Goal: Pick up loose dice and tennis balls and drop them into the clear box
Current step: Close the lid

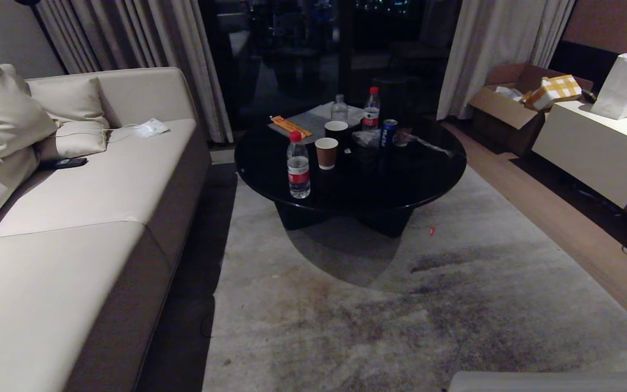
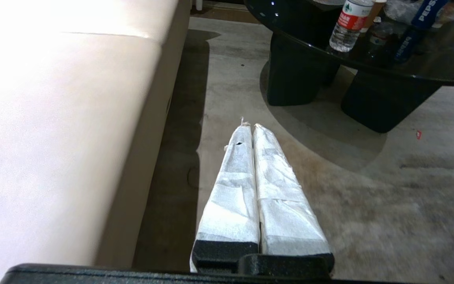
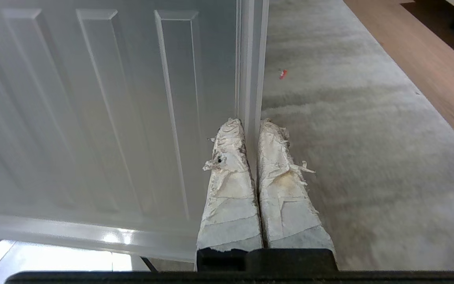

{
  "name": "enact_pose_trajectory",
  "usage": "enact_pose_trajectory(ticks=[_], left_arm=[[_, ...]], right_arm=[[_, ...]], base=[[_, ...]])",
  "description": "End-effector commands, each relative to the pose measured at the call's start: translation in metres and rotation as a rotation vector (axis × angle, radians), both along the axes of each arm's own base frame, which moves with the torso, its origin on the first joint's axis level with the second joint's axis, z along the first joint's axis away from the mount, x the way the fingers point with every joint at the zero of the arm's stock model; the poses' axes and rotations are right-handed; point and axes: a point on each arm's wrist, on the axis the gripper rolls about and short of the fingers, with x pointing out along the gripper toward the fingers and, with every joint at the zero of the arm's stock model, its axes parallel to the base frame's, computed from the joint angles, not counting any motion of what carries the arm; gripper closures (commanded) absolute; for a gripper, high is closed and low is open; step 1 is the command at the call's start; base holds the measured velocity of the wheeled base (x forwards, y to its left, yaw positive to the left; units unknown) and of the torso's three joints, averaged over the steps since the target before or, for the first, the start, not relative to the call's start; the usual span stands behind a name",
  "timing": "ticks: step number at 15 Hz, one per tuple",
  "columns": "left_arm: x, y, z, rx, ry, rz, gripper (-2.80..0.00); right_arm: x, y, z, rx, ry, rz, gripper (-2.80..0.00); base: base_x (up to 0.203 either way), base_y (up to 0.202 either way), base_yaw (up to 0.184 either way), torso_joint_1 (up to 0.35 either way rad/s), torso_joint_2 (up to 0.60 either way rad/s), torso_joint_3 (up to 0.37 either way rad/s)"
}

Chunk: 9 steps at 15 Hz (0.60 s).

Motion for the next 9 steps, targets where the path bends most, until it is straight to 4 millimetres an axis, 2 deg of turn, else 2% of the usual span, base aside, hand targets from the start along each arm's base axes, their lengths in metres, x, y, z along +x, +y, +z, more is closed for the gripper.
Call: enact_pose_trajectory(ticks=[1,9], left_arm=[[0.0002,0.0000,-0.0002,-0.002,0.002,0.000,0.00],[0.0002,0.0000,-0.0004,-0.002,0.003,0.000,0.00]], right_arm=[[0.0001,0.0000,0.0000,0.000,0.002,0.000,0.00],[0.0001,0.0000,0.0000,0.000,0.003,0.002,0.00]], base=[[-0.182,0.000,-0.002,0.002,0.01,0.002],[-0.183,0.000,-0.001,0.003,0.00,0.002]])
